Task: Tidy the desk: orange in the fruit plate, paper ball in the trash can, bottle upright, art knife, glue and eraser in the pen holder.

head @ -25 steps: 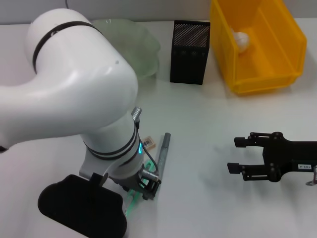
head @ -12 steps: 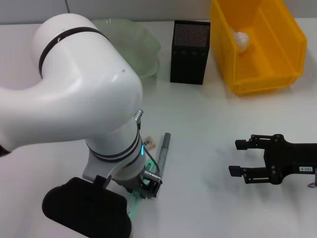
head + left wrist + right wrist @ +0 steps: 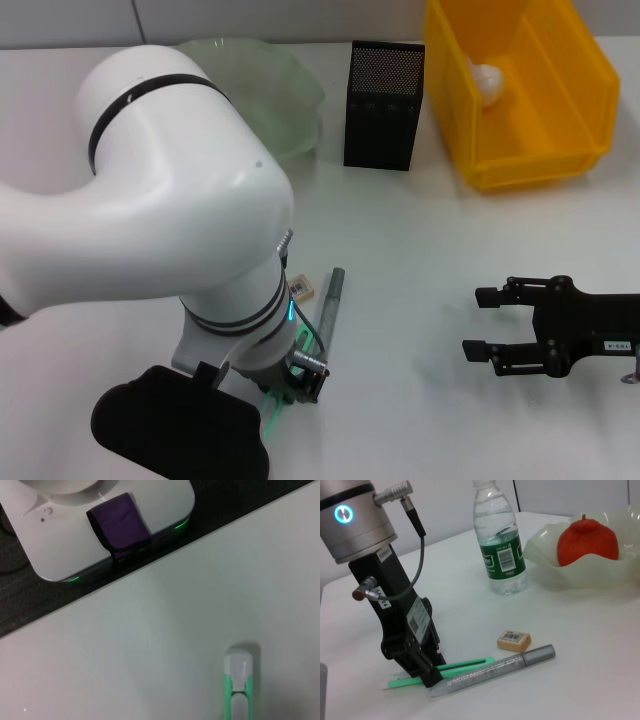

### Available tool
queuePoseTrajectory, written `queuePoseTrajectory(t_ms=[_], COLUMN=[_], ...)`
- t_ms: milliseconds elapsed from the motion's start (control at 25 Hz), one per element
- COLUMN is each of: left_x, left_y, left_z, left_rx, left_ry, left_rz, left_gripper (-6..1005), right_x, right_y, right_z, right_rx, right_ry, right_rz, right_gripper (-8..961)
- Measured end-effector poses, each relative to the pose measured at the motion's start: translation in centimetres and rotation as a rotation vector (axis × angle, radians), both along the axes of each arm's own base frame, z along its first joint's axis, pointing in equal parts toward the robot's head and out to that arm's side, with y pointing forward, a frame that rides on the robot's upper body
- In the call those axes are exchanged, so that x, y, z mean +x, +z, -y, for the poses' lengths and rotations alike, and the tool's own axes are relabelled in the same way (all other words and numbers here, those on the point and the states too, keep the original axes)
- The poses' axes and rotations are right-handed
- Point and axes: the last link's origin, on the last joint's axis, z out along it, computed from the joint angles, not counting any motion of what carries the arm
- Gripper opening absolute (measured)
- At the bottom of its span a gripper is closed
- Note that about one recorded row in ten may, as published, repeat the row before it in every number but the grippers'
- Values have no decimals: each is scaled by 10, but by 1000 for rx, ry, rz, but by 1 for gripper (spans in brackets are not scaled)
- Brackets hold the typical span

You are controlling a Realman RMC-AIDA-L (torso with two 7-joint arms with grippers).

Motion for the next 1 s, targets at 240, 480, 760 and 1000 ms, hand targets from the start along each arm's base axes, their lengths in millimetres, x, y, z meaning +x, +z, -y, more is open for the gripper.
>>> queuePoseTrajectory(t_ms=[240,480,760,1000], left_x=[1,10,32,45], left_y=[-1,1,18,28], left_z=[1,-2,-13,-33], left_rx=[13,58,114,146], left_ry=[11,95,399,705], left_rz=[5,55,182,332], left_gripper=[267,188,188,188], right_x=[0,0,4,6], right_y=[1,2,9,12], right_z=[0,0,1,1], right_rx=[-2,-14,-14,-14], right_ry=[4,13,22,33], right_rz=[1,11,32,54], right_gripper=[768,768,768,768])
